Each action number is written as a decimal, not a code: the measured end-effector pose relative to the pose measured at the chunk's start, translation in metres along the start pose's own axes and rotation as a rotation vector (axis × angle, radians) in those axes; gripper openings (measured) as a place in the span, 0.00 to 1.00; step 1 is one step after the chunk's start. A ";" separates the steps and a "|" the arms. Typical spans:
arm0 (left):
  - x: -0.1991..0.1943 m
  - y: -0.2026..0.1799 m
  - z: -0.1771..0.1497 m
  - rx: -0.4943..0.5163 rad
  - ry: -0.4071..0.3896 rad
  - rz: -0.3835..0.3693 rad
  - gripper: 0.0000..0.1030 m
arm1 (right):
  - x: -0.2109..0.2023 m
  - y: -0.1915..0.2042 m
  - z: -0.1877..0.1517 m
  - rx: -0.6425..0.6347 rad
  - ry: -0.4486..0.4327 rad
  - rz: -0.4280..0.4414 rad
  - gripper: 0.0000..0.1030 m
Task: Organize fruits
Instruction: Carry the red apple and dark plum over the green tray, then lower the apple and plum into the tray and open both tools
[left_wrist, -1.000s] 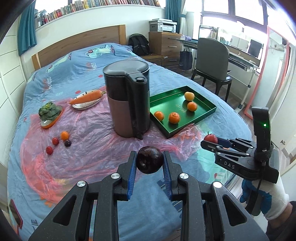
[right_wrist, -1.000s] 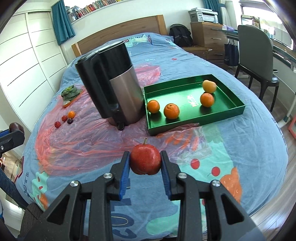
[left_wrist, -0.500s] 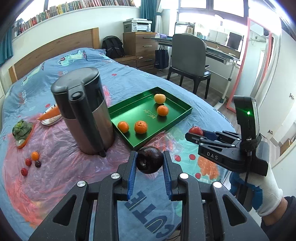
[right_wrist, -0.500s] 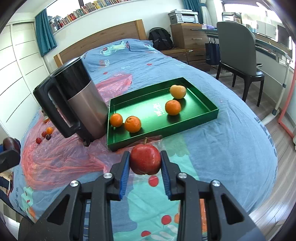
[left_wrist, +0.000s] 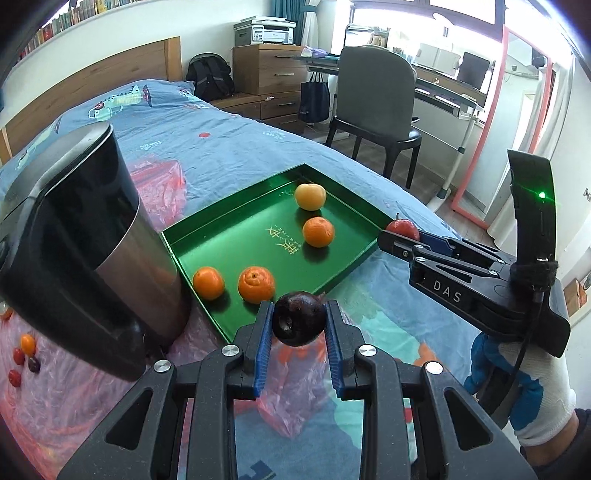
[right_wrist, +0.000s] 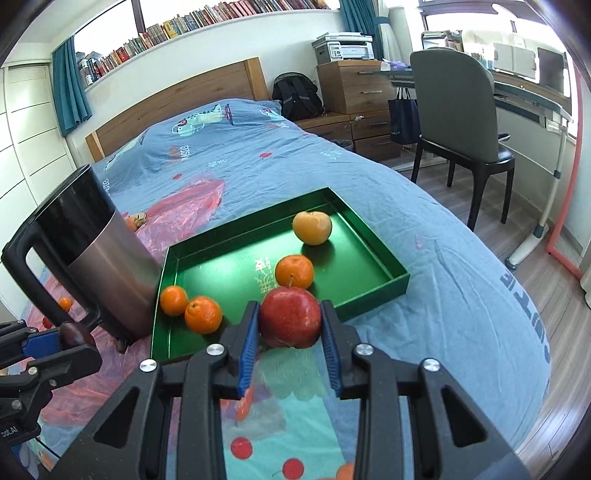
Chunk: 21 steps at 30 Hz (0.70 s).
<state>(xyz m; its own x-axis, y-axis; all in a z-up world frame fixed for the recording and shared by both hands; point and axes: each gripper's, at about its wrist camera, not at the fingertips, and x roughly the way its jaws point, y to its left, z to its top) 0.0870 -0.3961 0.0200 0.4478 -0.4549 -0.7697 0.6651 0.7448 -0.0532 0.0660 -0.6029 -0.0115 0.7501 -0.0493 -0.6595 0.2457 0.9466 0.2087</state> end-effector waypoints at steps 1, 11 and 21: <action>0.008 0.003 0.005 -0.004 -0.001 0.006 0.23 | 0.007 -0.001 0.004 0.002 -0.012 -0.007 0.20; 0.078 0.020 0.038 -0.025 0.016 0.035 0.23 | 0.068 -0.010 0.029 -0.008 -0.104 -0.139 0.20; 0.135 0.015 0.048 -0.008 0.061 0.011 0.23 | 0.120 -0.034 0.027 0.030 -0.063 -0.185 0.20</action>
<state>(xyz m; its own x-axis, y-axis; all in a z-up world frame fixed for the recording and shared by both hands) 0.1862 -0.4695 -0.0545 0.4173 -0.4164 -0.8078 0.6559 0.7533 -0.0495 0.1643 -0.6498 -0.0782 0.7271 -0.2418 -0.6426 0.3999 0.9099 0.1101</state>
